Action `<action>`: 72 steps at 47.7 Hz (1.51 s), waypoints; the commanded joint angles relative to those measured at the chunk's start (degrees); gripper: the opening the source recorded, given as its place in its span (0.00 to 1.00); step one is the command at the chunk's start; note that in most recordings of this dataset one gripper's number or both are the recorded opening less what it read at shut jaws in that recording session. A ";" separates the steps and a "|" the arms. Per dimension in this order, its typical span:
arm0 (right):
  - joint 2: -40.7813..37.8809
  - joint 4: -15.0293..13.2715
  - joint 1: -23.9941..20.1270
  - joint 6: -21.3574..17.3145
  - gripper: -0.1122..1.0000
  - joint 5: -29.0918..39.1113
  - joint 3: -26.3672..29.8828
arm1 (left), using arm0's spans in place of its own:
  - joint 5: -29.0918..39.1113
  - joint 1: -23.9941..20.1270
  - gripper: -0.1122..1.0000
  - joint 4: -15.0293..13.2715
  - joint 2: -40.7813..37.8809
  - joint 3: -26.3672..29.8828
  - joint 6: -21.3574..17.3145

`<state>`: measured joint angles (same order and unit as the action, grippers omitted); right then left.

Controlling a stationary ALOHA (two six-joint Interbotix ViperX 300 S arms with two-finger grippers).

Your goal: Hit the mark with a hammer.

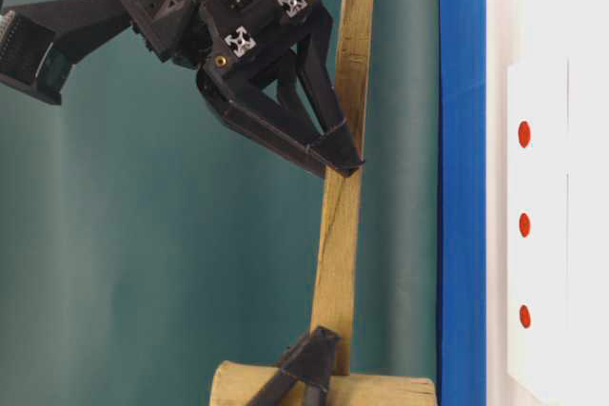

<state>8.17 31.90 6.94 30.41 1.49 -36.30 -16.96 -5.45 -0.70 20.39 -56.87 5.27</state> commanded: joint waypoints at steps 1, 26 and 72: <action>1.41 -0.70 -0.62 0.79 0.93 -1.23 0.44 | 0.70 0.09 0.49 -0.18 0.70 2.55 4.13; 1.41 -5.01 -0.70 2.29 0.93 -2.02 0.09 | 1.76 1.58 0.49 -0.18 0.88 4.31 52.21; -0.35 -8.70 -1.05 3.34 0.18 -1.58 0.09 | 1.85 4.66 0.49 0.09 1.67 5.01 64.78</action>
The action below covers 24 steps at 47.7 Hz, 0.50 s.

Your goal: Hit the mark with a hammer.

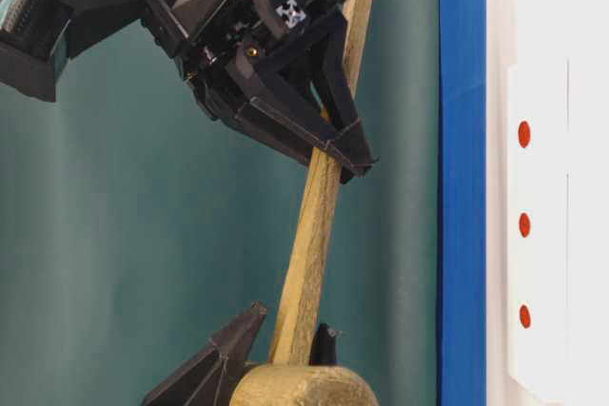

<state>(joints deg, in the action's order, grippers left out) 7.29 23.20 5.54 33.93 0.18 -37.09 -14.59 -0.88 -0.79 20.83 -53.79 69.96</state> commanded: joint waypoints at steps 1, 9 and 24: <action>0.62 0.09 0.35 -0.18 0.18 -0.26 0.88 | -0.53 0.09 0.49 0.18 1.23 1.93 0.18; 0.62 0.09 0.35 -0.26 0.18 -0.26 0.88 | -0.53 0.00 0.49 0.18 1.23 1.93 -0.35; 0.62 0.09 -0.53 -0.35 0.18 -0.26 0.79 | -0.35 -0.97 0.49 0.18 1.41 1.76 -0.26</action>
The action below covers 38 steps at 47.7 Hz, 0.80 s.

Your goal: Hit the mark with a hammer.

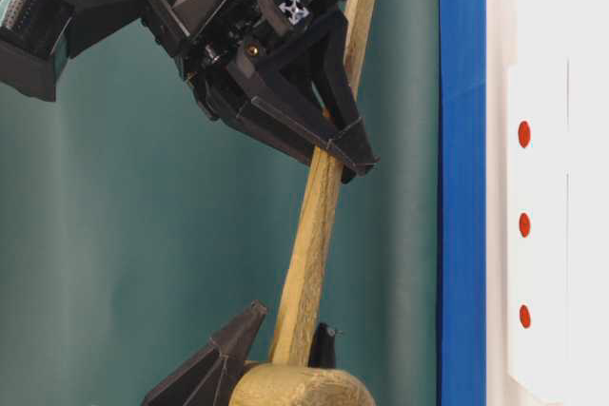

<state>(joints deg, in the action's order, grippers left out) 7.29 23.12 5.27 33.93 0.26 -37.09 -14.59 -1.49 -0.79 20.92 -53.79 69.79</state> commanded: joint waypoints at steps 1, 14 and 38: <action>0.62 0.18 -0.26 -0.35 0.18 -0.35 0.79 | -0.26 -0.44 0.49 0.18 1.32 1.67 -0.09; 0.70 0.26 -0.35 -0.35 0.18 0.44 0.97 | 0.79 -1.93 0.82 0.18 2.37 0.97 -0.26; 3.34 1.41 -0.35 -1.14 0.18 0.44 -1.49 | 3.52 -2.02 0.84 0.18 6.68 -2.02 -0.35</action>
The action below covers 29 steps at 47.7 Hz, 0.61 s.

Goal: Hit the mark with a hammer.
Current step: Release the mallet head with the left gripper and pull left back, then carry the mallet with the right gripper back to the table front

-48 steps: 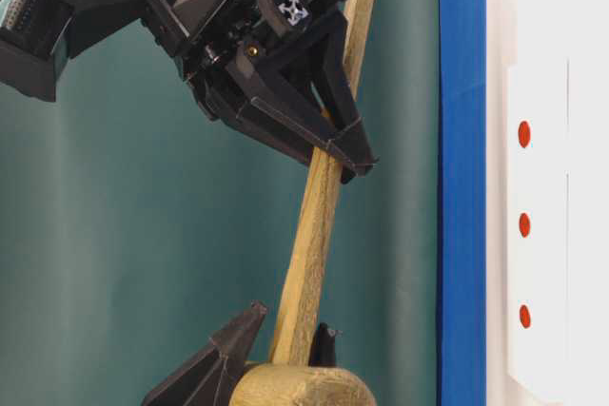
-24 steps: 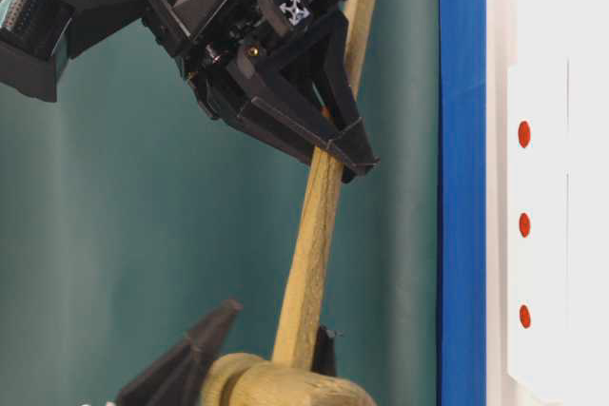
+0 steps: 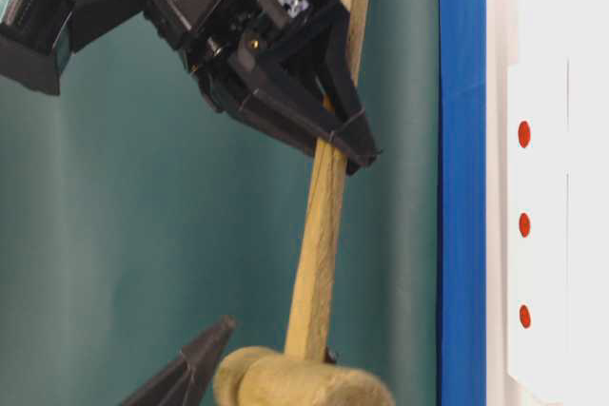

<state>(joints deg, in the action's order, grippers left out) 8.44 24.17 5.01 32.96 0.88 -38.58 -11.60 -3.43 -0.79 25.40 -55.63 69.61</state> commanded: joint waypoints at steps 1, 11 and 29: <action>2.55 0.35 -0.09 -0.18 0.18 -0.18 -0.26 | 0.70 -0.09 0.84 0.18 2.55 -0.53 -0.18; 6.15 1.49 -0.09 -0.18 0.18 -0.18 -3.60 | 4.22 -0.18 0.84 0.18 7.38 -3.69 -0.26; 11.69 4.04 -0.09 -0.26 0.18 -0.18 -8.26 | 14.50 -0.09 0.84 0.18 18.98 -8.35 -0.35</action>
<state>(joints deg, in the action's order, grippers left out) 18.19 27.69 4.92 32.87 1.14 -47.29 1.23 -3.43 -0.70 42.01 -64.16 69.43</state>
